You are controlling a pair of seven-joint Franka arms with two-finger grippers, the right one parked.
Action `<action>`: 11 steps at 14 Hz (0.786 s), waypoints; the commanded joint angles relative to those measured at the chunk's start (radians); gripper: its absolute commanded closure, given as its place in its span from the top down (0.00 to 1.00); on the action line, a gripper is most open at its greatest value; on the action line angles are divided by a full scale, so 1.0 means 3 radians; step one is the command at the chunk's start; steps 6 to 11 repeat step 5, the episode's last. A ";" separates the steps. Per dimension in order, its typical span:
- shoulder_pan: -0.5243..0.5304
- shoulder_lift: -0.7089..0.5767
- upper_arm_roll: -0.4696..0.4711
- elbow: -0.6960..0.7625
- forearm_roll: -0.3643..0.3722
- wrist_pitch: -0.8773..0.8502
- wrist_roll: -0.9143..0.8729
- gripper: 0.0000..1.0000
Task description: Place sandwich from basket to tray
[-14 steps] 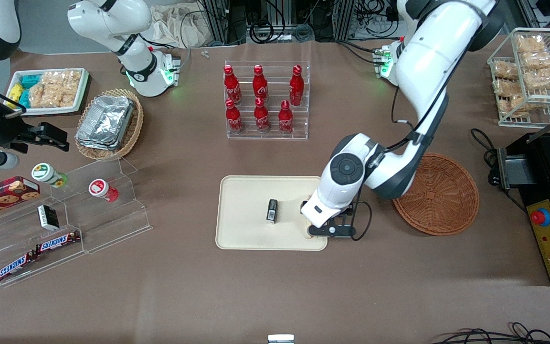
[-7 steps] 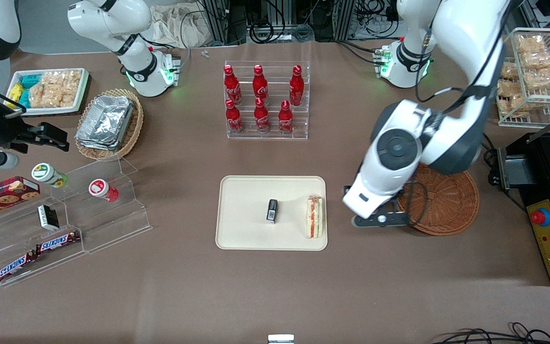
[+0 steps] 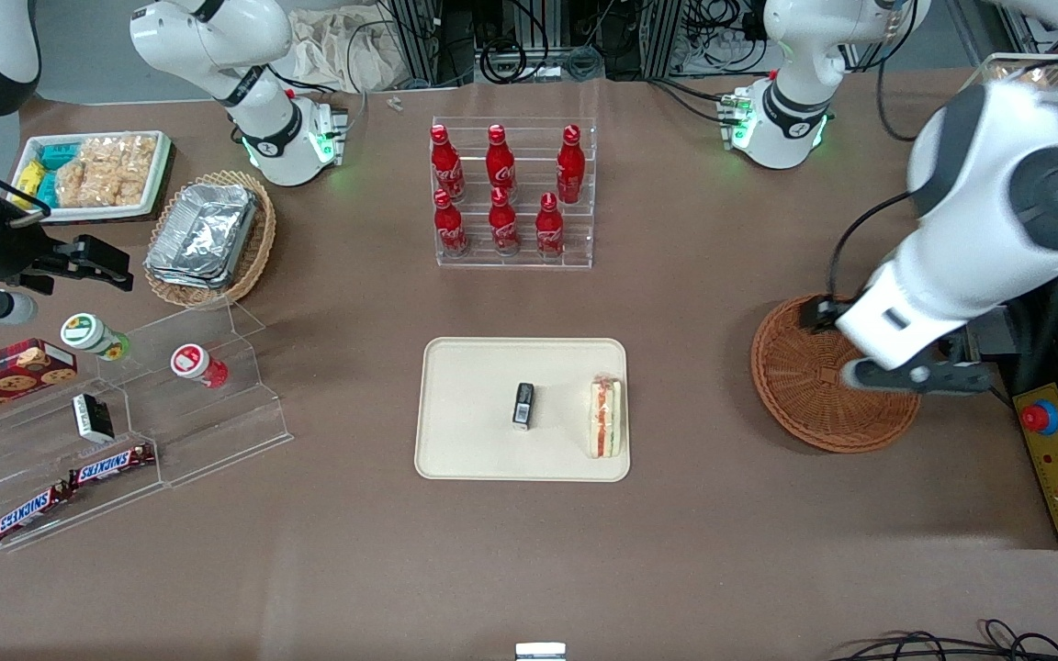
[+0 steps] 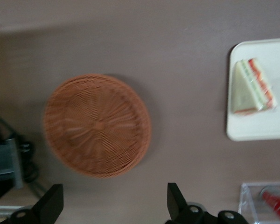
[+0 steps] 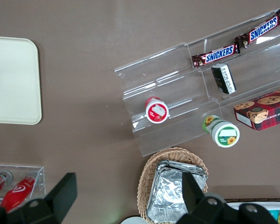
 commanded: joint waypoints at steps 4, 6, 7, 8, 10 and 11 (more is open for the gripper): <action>-0.0239 -0.0555 0.0742 -0.0096 -0.0307 -0.0255 0.0561 1.00; -0.0260 -0.0560 0.0764 -0.0091 -0.0312 -0.0255 0.0556 1.00; -0.0260 -0.0560 0.0764 -0.0091 -0.0312 -0.0255 0.0556 1.00; -0.0260 -0.0560 0.0764 -0.0091 -0.0312 -0.0255 0.0556 1.00; -0.0260 -0.0560 0.0764 -0.0091 -0.0312 -0.0255 0.0556 1.00; -0.0260 -0.0560 0.0764 -0.0091 -0.0312 -0.0255 0.0556 1.00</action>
